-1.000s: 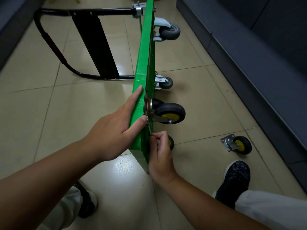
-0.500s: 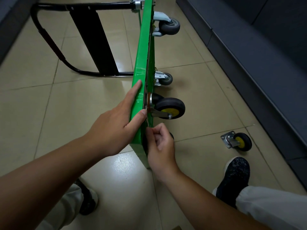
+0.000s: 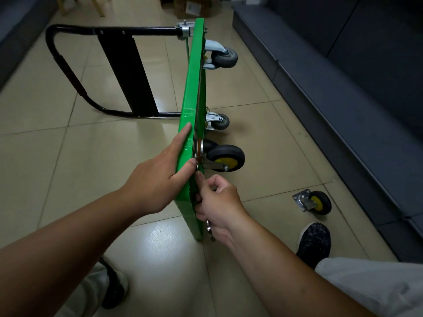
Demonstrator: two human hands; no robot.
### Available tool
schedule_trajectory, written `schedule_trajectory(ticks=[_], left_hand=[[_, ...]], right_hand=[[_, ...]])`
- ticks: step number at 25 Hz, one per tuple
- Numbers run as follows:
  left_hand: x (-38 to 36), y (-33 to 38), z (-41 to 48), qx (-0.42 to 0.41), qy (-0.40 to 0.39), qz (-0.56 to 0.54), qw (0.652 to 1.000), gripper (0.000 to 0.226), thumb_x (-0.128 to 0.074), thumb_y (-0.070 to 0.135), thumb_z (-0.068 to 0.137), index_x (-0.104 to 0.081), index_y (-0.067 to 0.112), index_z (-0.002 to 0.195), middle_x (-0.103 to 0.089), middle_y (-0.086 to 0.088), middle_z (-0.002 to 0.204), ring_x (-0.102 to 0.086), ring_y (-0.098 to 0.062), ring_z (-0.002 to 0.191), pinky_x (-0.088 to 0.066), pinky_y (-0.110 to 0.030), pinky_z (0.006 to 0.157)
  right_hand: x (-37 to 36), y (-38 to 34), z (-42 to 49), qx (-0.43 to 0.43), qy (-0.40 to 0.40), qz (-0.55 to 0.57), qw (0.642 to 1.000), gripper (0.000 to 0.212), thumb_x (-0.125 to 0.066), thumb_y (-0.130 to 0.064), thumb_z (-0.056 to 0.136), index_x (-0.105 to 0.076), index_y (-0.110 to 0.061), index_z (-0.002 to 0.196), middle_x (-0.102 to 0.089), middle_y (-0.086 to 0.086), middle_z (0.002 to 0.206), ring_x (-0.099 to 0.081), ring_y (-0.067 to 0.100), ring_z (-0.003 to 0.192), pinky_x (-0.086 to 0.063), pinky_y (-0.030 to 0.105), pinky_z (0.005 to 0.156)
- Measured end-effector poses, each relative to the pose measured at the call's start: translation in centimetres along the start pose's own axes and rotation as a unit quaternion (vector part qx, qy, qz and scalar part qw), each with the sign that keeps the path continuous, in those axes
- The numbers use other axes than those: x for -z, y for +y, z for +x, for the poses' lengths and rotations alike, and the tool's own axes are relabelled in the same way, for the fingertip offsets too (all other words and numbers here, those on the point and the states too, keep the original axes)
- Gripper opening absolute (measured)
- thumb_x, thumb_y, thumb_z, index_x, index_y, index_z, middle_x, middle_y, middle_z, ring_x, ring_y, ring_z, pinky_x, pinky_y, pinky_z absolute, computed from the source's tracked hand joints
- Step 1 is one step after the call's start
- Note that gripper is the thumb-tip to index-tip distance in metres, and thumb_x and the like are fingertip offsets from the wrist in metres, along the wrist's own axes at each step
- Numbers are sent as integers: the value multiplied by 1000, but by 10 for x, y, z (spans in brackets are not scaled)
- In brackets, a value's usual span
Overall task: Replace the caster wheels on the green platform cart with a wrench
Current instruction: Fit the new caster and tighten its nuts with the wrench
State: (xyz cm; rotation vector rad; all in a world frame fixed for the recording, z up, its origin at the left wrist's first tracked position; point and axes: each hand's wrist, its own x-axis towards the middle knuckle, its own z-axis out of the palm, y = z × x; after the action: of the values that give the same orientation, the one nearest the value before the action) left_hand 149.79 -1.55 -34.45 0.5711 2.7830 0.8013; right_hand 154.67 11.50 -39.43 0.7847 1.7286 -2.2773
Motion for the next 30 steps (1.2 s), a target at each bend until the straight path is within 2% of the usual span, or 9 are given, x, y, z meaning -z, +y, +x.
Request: schedule_trajectory(ticks=[3,6,9,14,17,19,24,26,30], left_hand=[[2,-3,0,-4,-5,-3,1000,73,-25,64,89,11,58,152,-42,6,156,-58,-19,102,-39,-34,76],[3,-4,0,-6,-19,-23,1000,74,-27,66,89,11,59,151,-42,9,155,-59,-15,99,-42,-32,72],[2,-7,0,-1,-11,-37,999,73,-30,66,89,9,63,150,-44,13,151,-59,-11,92,-42,-24,70],[1,-2,-1,-5,-1,-48,999,72,-34,68,89,5,66,149,-41,36,137,-62,-4,92,-48,-34,73],[1,-2,-1,3,3,-68,998,73,-35,68,86,-1,64,150,-47,35,132,-62,-2,93,-51,-37,76],[2,0,-2,5,4,-75,997,73,-38,66,87,-4,62,152,-50,29,138,-63,-5,100,-53,-40,83],[3,0,-1,1,-2,-76,997,73,-41,62,89,-7,58,154,-46,32,144,-61,-4,112,-52,-38,90],[4,0,-1,-1,-5,-81,997,74,-42,62,89,-7,57,154,-43,33,146,-61,-7,115,-52,-40,92],[4,0,-2,-1,-9,-72,997,74,-41,63,89,-4,58,154,-43,34,144,-62,-7,106,-52,-38,85]], right_hand=[[14,8,-5,85,-16,0,996,30,-64,-28,98,-50,-12,77,-57,-1,57,-50,6,42,-38,19,42],[64,58,4,157,68,-144,975,19,-68,-24,95,-56,-12,85,-69,-4,69,-65,5,63,-47,18,55],[124,128,38,69,135,-268,952,14,-67,-22,95,-56,-18,88,-66,0,73,-63,12,66,-44,21,54],[178,213,100,-9,140,-367,920,19,-65,6,81,-62,-12,80,-64,2,73,-61,21,66,-43,20,57],[194,249,122,-90,183,-349,915,19,-63,6,79,-66,-12,83,-69,11,82,-67,34,77,-54,37,69],[200,260,134,-136,225,-306,915,24,-60,8,79,-66,-14,86,-70,14,87,-67,34,79,-56,41,72],[203,260,150,-144,265,-320,898,21,-59,6,83,-75,-4,93,-71,17,85,-67,36,83,-50,33,72],[201,255,152,-145,291,-350,878,14,-65,-3,86,-76,-9,92,-72,18,88,-68,37,86,-52,35,75],[195,250,155,-146,277,-450,836,7,-72,-11,85,-77,-12,90,-73,17,94,-68,39,93,-55,40,81]])
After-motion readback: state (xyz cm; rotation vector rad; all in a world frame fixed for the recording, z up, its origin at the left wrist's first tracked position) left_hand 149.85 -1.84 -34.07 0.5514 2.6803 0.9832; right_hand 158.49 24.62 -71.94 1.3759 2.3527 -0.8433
